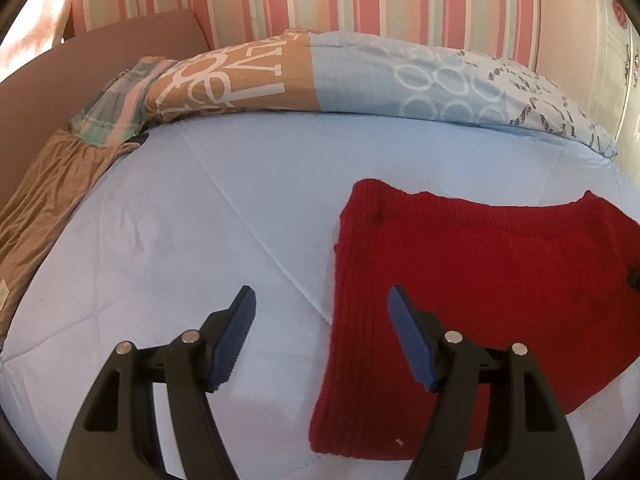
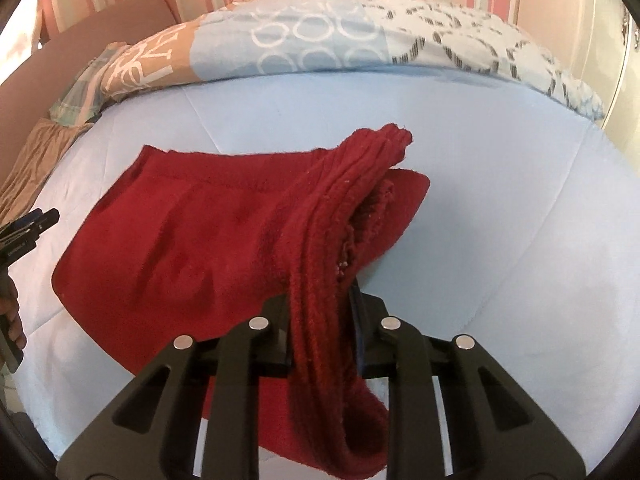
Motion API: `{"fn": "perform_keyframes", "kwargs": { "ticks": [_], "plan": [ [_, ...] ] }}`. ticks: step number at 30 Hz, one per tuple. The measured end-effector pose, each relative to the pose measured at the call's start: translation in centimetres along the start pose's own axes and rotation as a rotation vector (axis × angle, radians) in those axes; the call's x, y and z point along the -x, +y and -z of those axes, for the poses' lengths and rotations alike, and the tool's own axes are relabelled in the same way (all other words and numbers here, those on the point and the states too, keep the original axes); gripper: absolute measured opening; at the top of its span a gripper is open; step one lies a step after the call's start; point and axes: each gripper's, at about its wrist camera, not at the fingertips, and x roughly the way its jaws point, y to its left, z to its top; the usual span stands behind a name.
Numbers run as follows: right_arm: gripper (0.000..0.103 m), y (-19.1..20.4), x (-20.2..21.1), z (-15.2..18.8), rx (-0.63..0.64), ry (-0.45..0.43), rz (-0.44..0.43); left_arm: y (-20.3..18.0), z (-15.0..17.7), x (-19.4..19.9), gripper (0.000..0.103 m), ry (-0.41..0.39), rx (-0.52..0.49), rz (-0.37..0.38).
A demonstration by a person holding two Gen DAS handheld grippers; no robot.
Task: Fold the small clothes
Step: 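Lift the side edge with the right gripper, fold it over the sweater, release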
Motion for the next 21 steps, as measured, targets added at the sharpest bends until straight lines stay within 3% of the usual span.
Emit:
{"fn": "perform_keyframes", "kwargs": {
  "ticks": [21],
  "plan": [
    [0.020,3.7,2.5,-1.7,0.035,-0.049,0.044,1.7,-0.6,1.1,0.069,-0.015,0.001,-0.008]
  ]
}}
